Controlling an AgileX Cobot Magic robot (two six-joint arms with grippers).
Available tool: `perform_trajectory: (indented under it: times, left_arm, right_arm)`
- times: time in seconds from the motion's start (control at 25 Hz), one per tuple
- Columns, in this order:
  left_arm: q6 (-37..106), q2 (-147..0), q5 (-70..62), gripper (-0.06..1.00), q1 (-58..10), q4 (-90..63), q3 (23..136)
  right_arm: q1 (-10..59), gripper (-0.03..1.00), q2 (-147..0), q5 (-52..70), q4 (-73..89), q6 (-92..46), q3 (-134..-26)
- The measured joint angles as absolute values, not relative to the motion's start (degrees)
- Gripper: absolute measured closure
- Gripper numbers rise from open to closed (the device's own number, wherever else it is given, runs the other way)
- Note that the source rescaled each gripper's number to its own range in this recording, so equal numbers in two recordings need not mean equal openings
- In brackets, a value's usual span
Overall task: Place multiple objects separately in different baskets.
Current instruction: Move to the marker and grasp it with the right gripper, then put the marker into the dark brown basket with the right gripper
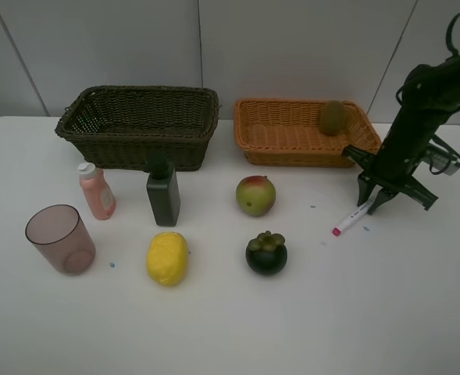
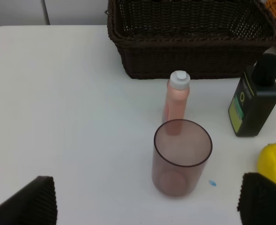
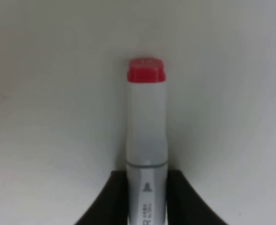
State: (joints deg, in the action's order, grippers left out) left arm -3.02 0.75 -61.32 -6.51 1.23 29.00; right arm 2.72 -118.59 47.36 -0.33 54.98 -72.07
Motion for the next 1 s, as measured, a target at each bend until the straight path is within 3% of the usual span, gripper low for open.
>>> perform_trajectory:
  times: [0.36,0.68,1.0]
  left_arm:
    - [-3.0,0.7,-61.3,-0.06,-6.5,1.2,29.0]
    - [-3.0,0.7,-61.3,-0.06,-6.5,1.2,29.0]
    - [-3.0,0.7,-61.3,-0.06,-6.5,1.2,29.0]
  right_arm:
    - [2.7,0.97,-117.7,47.2,-1.6,54.2,-72.1]
    - [2.7,0.97,-108.2,47.2,-8.0,53.7,-72.0]
    - [2.8,0.97,-99.9,40.5,-9.5,40.1,-72.0]
